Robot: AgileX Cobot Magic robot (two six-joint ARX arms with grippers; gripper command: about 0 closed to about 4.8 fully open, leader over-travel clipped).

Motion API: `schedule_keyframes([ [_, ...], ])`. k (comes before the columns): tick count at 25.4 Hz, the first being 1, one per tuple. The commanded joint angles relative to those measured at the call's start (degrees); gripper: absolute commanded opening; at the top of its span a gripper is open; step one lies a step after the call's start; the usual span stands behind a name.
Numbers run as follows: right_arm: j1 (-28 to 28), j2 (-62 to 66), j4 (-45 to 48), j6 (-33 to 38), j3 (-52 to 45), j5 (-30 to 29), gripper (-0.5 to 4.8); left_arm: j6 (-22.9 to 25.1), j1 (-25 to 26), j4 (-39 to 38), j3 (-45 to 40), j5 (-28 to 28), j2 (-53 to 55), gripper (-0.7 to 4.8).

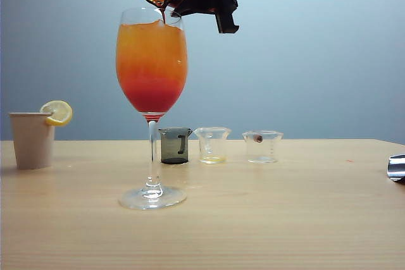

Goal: Pick up the fourth measuring cup from the left, pour the grenadine inside into the goblet, and finally put the measuring cup back in its original place.

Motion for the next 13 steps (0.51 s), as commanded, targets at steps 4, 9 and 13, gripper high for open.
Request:
schedule_keyframes([
  [4,0.9,-0.4,1.7,-2.8,0.4,-0.2,0.21,0.0,0.0,0.3,0.3,0.4,0.0,-0.06],
  [9,0.8,-0.4,1.7,-5.0,0.4,-0.1,0.21,0.0,0.0,0.3,0.3,0.4,0.0,-0.06],
  [13,0.9,-0.4,1.8,-7.7,0.4,-0.2,0.21,0.0,0.0,0.3,0.3,0.4,0.0,-0.06],
])
